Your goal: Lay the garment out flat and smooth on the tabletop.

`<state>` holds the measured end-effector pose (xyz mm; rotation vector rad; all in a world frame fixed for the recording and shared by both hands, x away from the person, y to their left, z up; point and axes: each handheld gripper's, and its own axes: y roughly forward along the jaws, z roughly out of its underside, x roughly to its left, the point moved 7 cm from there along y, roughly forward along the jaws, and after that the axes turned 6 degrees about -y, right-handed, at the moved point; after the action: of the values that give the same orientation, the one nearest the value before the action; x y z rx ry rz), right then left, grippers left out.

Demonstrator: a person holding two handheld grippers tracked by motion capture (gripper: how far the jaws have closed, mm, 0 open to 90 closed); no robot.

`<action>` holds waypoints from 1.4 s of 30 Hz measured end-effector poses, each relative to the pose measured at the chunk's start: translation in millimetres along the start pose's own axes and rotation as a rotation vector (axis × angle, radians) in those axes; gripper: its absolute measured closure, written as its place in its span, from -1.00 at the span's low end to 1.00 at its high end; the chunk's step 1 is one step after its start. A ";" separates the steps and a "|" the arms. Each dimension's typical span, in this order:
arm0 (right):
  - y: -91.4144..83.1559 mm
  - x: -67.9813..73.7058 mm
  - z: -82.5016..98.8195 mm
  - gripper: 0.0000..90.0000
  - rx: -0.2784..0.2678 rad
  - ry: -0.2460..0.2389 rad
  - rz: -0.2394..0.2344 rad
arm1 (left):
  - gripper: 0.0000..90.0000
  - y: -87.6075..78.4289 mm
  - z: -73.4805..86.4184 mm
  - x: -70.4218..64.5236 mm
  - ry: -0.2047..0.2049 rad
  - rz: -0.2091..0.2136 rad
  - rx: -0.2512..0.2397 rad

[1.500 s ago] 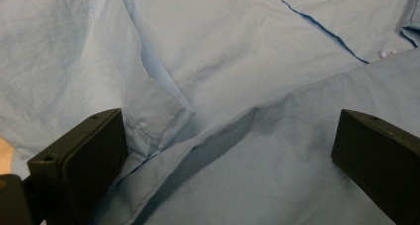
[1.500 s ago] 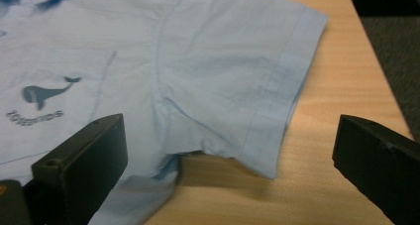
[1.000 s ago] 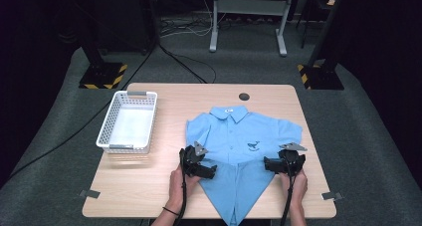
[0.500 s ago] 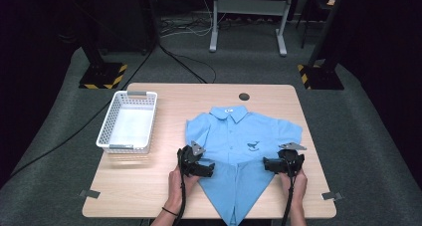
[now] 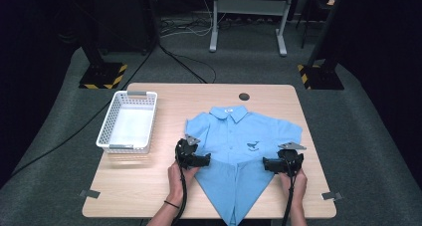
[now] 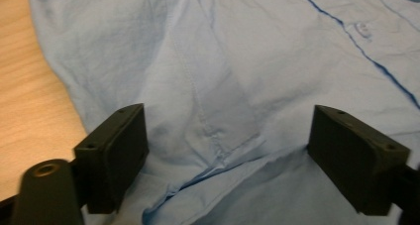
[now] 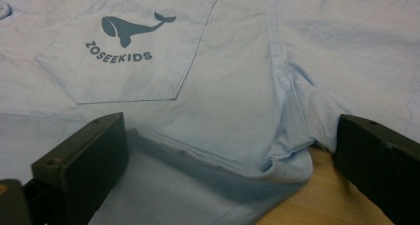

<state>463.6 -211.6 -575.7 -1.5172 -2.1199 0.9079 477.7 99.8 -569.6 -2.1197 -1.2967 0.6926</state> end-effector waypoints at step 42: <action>0.3 0.0 -0.3 -0.99 0.001 -0.002 0.001 | 0.89 -42.1 -12.8 59.6 -0.038 -0.106 -0.155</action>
<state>463.9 -211.5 -575.7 -1.5181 -2.1205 0.9111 484.1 167.4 -539.8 -2.1495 -1.5155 0.6083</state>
